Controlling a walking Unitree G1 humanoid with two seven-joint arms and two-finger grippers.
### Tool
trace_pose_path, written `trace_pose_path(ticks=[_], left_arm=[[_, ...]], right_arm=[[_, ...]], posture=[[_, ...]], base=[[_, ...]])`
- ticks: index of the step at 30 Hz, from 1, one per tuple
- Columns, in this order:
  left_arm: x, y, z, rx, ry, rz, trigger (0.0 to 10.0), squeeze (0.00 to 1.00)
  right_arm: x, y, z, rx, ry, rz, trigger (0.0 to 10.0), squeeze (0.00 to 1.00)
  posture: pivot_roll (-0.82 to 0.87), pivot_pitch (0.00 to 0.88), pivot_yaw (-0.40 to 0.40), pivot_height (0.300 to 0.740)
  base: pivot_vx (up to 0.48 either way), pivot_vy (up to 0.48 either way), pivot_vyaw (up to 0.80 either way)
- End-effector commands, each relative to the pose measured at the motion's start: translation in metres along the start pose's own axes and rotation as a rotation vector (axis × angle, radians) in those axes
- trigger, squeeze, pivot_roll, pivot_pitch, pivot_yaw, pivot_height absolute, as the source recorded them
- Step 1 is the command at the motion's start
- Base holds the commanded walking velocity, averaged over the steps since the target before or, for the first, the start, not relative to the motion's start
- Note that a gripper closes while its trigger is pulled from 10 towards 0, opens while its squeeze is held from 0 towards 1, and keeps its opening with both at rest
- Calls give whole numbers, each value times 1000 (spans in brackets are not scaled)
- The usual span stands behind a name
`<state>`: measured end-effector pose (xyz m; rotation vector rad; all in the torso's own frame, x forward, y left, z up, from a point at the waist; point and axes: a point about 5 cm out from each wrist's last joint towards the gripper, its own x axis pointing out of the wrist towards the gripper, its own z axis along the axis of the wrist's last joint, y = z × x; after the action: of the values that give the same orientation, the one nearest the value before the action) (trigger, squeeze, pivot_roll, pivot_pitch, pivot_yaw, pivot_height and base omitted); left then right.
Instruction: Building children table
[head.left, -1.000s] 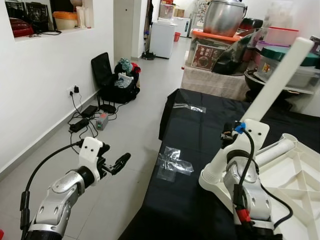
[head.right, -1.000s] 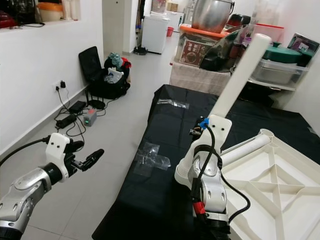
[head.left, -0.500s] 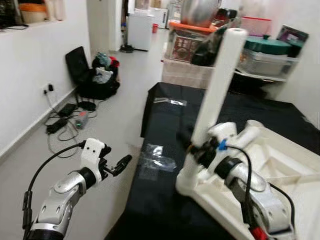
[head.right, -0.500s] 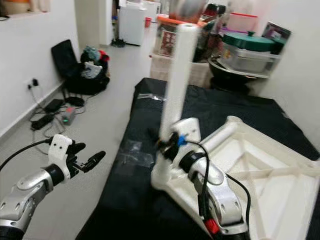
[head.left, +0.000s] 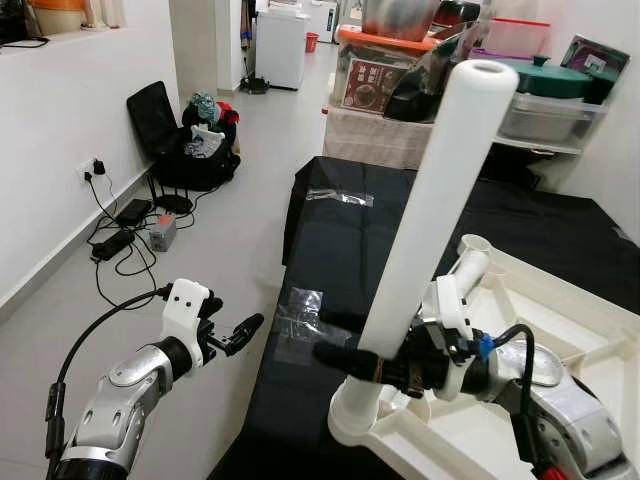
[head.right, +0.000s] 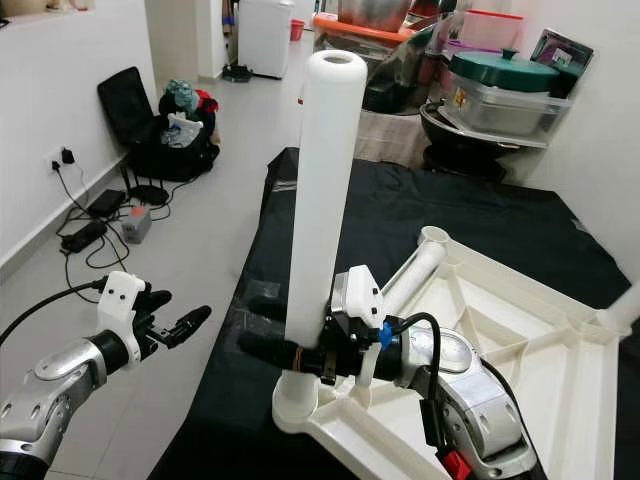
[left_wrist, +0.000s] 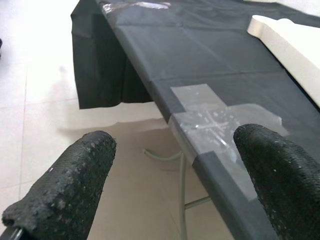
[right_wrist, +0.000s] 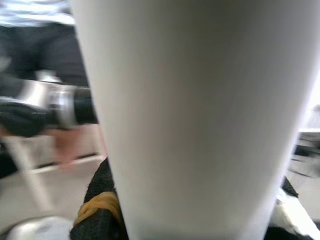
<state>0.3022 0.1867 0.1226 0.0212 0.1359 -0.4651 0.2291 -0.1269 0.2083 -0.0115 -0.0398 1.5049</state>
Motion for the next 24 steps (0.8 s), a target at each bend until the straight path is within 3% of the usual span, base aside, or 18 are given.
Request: trace_pose_path(ticks=[1,6,11,21,24], left_arm=[[0,0,-3,-11,20,-12,10000,0],[0,-2,-4,-15,25,-18,10000,0],[0,-3,-6,-12,31,-15,10000,0],[-2,-1,-10,-9,44,-7,10000,0],[-1,-1,-9,-10,45,-8,10000,0]], right_arm=[[14,15,-17,161,-3,166,10000,0],[18,22,-17,173,21,275,10000,0],[20,22,-22,172,57,307,10000,0],[19,19,-29,161,90,280,10000,0],[22,14,-33,155,90,213,10000,0]], posture=[[120,0,-101,740],[123,0,-108,740],[127,0,-116,740],[123,0,-113,740],[122,0,-110,740]], base=[[0,0,0],[0,0,0],[0,0,0],[0,0,0],[0,0,0]])
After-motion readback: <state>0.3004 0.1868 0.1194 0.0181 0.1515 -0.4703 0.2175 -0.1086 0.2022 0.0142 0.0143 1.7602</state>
